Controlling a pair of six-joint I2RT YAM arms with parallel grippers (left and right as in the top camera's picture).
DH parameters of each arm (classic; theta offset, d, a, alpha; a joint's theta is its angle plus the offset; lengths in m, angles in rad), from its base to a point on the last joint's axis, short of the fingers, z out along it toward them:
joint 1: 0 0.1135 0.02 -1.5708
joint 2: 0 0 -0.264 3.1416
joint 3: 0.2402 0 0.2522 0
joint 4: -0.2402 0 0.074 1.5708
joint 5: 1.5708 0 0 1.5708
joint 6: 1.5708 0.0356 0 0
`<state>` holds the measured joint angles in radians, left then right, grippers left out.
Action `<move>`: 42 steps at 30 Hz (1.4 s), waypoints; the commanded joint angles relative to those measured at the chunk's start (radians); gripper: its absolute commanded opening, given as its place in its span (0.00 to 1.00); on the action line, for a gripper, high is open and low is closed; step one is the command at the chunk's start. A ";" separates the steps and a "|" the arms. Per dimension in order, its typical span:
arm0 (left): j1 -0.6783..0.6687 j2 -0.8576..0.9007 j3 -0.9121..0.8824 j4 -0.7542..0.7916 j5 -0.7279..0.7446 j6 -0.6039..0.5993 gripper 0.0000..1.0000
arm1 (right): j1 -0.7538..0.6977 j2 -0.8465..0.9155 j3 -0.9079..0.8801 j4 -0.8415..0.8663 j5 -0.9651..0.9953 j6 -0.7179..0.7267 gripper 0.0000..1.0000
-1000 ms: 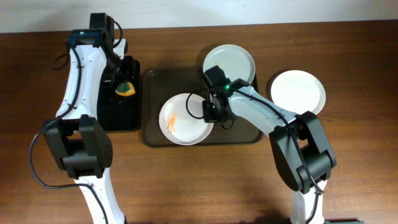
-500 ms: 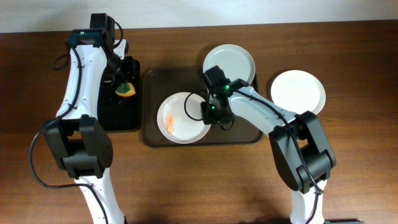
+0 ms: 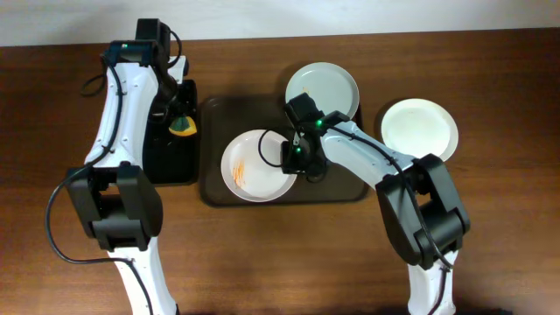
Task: Clean dirty plates on tray and stack at the side
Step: 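Bring the sponge with left gripper onto the held plate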
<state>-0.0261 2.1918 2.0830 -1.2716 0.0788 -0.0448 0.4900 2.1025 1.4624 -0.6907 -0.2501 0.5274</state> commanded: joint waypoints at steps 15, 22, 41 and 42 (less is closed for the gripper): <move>-0.070 0.049 -0.027 0.015 0.172 0.016 0.01 | -0.047 0.032 -0.005 0.166 -0.031 0.123 0.04; -0.156 0.128 -0.027 0.023 0.172 -0.013 0.01 | -0.060 0.032 -0.005 0.206 -0.027 0.166 0.04; -0.203 0.334 -0.027 0.076 -0.012 -0.064 0.01 | -0.060 0.032 -0.005 0.212 -0.027 0.162 0.04; -0.203 0.334 -0.027 0.028 0.034 -0.005 0.01 | -0.060 0.032 -0.005 0.212 -0.027 0.162 0.04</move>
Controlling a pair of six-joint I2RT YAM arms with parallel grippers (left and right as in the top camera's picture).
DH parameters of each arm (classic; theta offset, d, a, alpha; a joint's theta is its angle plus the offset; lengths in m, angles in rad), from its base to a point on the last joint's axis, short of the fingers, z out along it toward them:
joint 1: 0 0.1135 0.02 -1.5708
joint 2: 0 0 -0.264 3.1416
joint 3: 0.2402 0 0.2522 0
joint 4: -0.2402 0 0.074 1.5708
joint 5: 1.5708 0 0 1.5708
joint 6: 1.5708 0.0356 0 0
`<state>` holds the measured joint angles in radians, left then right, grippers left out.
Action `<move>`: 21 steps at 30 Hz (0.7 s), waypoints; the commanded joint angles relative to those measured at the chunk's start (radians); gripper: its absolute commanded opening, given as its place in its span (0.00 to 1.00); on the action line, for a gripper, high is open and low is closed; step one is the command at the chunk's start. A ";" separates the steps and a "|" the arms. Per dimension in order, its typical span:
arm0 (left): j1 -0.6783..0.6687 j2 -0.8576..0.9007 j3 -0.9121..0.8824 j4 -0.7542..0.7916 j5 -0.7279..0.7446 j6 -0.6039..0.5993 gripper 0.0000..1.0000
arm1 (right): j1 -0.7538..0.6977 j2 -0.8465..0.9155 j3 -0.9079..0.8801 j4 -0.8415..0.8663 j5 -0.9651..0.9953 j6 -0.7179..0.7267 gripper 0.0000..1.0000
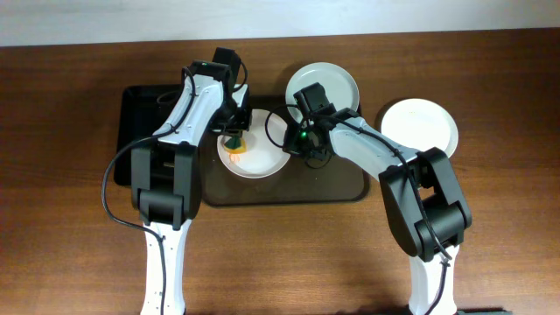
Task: Clean dirty plates on tray and stack at the side
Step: 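Bring the sponge with left gripper onto the held plate, then scrub the plate with the sponge while right gripper holds the rim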
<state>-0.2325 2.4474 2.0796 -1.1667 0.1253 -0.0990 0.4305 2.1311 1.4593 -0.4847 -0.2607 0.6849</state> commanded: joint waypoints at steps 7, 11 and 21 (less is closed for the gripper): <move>0.003 0.079 -0.024 -0.100 0.119 0.169 0.01 | 0.000 0.004 -0.002 0.006 -0.017 0.004 0.04; 0.006 0.079 -0.024 0.024 0.100 0.139 0.01 | 0.000 0.004 -0.002 -0.005 -0.016 0.003 0.04; 0.005 0.080 -0.024 -0.077 -0.080 -0.014 0.01 | 0.001 0.004 -0.002 -0.007 -0.016 0.004 0.04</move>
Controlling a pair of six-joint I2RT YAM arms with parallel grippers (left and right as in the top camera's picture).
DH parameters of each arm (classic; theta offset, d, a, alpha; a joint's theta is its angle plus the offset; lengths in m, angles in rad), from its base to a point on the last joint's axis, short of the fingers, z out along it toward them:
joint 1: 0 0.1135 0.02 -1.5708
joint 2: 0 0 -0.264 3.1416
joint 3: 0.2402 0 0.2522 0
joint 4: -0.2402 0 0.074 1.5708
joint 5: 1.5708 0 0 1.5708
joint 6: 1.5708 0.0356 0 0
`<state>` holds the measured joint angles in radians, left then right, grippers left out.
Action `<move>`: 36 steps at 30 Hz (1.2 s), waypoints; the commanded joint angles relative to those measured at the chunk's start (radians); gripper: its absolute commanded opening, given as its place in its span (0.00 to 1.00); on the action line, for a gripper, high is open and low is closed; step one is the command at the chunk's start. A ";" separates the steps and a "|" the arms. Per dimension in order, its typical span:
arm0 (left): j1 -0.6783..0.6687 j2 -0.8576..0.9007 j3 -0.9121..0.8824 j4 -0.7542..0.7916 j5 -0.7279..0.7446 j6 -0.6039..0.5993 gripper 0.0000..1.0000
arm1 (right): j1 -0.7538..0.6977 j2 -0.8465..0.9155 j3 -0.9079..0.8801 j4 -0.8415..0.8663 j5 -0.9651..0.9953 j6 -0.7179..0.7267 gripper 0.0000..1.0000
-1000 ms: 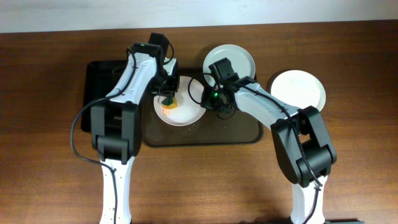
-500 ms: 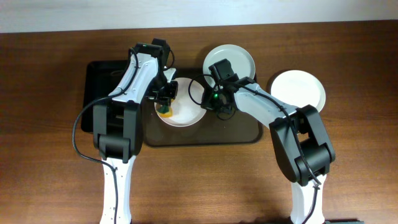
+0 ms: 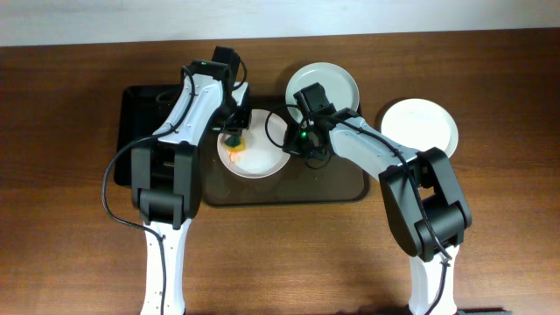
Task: Clean dirty plates on tray and stack at the side
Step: 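Scrub the plate with the sponge while right gripper holds the rim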
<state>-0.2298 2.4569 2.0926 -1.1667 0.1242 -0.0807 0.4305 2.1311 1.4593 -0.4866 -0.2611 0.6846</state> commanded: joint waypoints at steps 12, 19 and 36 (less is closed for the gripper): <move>-0.003 0.079 -0.037 0.031 0.132 0.118 0.01 | 0.001 0.004 -0.002 -0.007 -0.016 0.004 0.04; -0.003 0.130 -0.037 0.011 -0.122 -0.091 0.01 | 0.001 0.004 -0.002 -0.006 -0.016 0.004 0.04; -0.015 0.143 -0.037 0.036 0.121 0.109 0.01 | 0.001 0.004 -0.002 -0.011 -0.016 0.004 0.04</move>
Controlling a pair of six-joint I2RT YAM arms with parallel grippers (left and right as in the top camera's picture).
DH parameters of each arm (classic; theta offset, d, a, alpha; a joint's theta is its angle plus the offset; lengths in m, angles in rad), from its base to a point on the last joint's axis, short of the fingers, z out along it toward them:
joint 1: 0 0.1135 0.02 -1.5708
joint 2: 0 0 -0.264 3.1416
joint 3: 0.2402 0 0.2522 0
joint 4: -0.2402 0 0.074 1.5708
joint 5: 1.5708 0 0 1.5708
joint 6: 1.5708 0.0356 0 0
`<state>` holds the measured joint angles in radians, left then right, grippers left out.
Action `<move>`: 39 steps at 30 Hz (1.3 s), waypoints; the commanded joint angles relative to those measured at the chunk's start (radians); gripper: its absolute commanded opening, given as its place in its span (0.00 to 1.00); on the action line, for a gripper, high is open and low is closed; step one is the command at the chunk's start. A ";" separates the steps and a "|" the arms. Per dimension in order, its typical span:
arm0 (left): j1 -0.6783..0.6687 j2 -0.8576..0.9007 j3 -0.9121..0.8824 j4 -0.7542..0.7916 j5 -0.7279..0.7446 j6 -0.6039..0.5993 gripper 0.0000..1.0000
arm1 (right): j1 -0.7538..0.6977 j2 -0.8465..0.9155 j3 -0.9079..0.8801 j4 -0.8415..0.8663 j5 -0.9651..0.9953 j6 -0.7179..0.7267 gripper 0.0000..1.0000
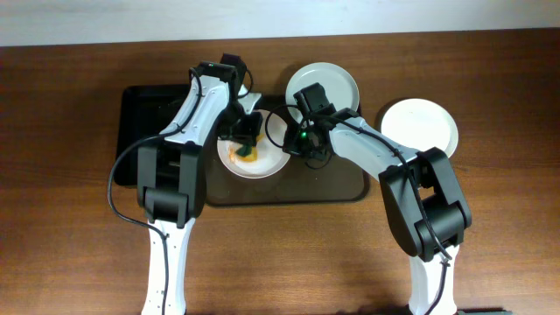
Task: Clean dirty plates on tray and stack at the side
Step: 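Scrub the plate with the sponge while right gripper holds the rim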
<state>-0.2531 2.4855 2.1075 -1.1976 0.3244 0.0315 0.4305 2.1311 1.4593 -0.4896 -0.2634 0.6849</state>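
A white plate (262, 162) smeared with orange lies on the brown tray (337, 188), left of its middle. My left gripper (248, 147) is down on the plate, shut on a green and yellow sponge (249, 156) that presses on the plate's centre. At the plate's right rim, my right gripper (293, 144) is shut on the edge. A pale green plate (328, 83) rests at the tray's back edge. A clean white plate (420, 129) sits on the table to the right.
A black tray (140, 131) lies on the table left of the brown one, partly under my left arm. Both arms cross over the brown tray's back half.
The left gripper and the sponge have shifted from the plate's left part to its centre, a little to the right. The right gripper and the plate have stayed put.
First the left gripper held the sponge over the black tray while the right gripper gripped the stained plate's rim, the plate lying nearer the tray's front. Then the plate lay further back with the sponge on its left part. Now the sponge is at its centre.
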 commanded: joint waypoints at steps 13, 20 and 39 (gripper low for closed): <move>0.007 0.115 -0.051 -0.097 -0.322 -0.151 0.01 | 0.001 0.004 -0.002 -0.011 -0.014 -0.024 0.04; 0.010 0.115 -0.051 -0.030 -0.322 -0.127 0.01 | -0.019 0.004 -0.013 -0.015 -0.058 -0.079 0.04; 0.013 0.050 -0.051 0.007 -0.356 -0.193 0.01 | -0.078 0.004 -0.057 0.008 -0.182 -0.135 0.04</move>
<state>-0.2474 2.4714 2.1178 -1.1782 0.0452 -0.1116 0.3614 2.1311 1.4284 -0.4667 -0.4480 0.5713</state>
